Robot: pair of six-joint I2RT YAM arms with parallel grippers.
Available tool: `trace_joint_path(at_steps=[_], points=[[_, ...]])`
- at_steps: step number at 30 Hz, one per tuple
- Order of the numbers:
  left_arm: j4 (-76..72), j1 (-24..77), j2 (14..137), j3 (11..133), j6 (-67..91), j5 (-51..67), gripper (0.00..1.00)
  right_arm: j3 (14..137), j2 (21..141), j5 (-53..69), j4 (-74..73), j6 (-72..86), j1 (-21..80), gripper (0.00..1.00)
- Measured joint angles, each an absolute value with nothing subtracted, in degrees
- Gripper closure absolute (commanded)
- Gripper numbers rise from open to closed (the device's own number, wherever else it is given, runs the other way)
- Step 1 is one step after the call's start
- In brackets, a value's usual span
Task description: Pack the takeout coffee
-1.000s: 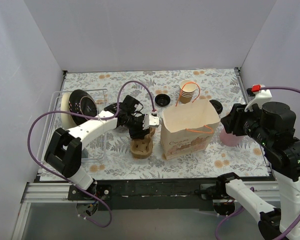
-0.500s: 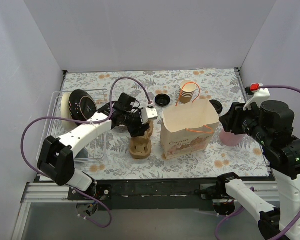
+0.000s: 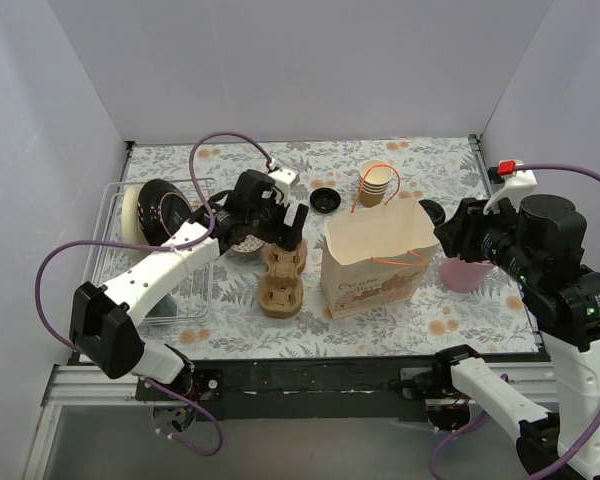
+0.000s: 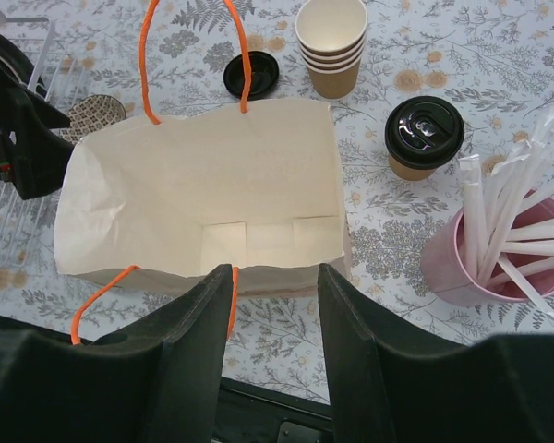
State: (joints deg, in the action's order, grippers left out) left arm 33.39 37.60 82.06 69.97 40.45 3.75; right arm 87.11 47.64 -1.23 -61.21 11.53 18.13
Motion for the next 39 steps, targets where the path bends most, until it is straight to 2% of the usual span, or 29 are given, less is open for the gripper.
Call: trace_joint_path(at_steps=[5,6,9,11,16,23,30,39], points=[[37.12,37.41,81.93,76.58,52.69,0.54,0.04,87.09,47.72,-1.04,-60.73,11.55,18.13,0.51],[37.60,37.30,81.95,77.47,54.81,0.40,0.21,87.09,47.75,-1.04,-60.60,11.55,18.13,0.50],[41.36,37.23,82.54,81.17,64.38,-0.97,0.39,87.09,47.72,-1.06,-59.96,11.57,18.13,0.51],[44.40,37.23,83.55,83.29,71.07,-1.41,0.47,87.09,47.72,-1.04,-59.75,11.64,18.13,0.51],[52.21,37.26,86.54,82.70,85.82,-0.97,0.53,86.11,47.46,-0.97,-58.87,11.79,18.13,0.51],[58.08,39.68,90.17,82.06,93.54,-2.94,0.55,85.34,47.46,-0.86,-58.08,12.08,18.13,0.52],[61.65,42.72,97.38,83.22,94.37,-4.67,0.52,85.32,47.22,-0.86,-58.04,12.69,18.13,0.52],[64.18,43.40,100.99,84.58,91.37,-7.22,0.51,85.27,46.50,-0.86,-58.06,13.21,18.13,0.52]])
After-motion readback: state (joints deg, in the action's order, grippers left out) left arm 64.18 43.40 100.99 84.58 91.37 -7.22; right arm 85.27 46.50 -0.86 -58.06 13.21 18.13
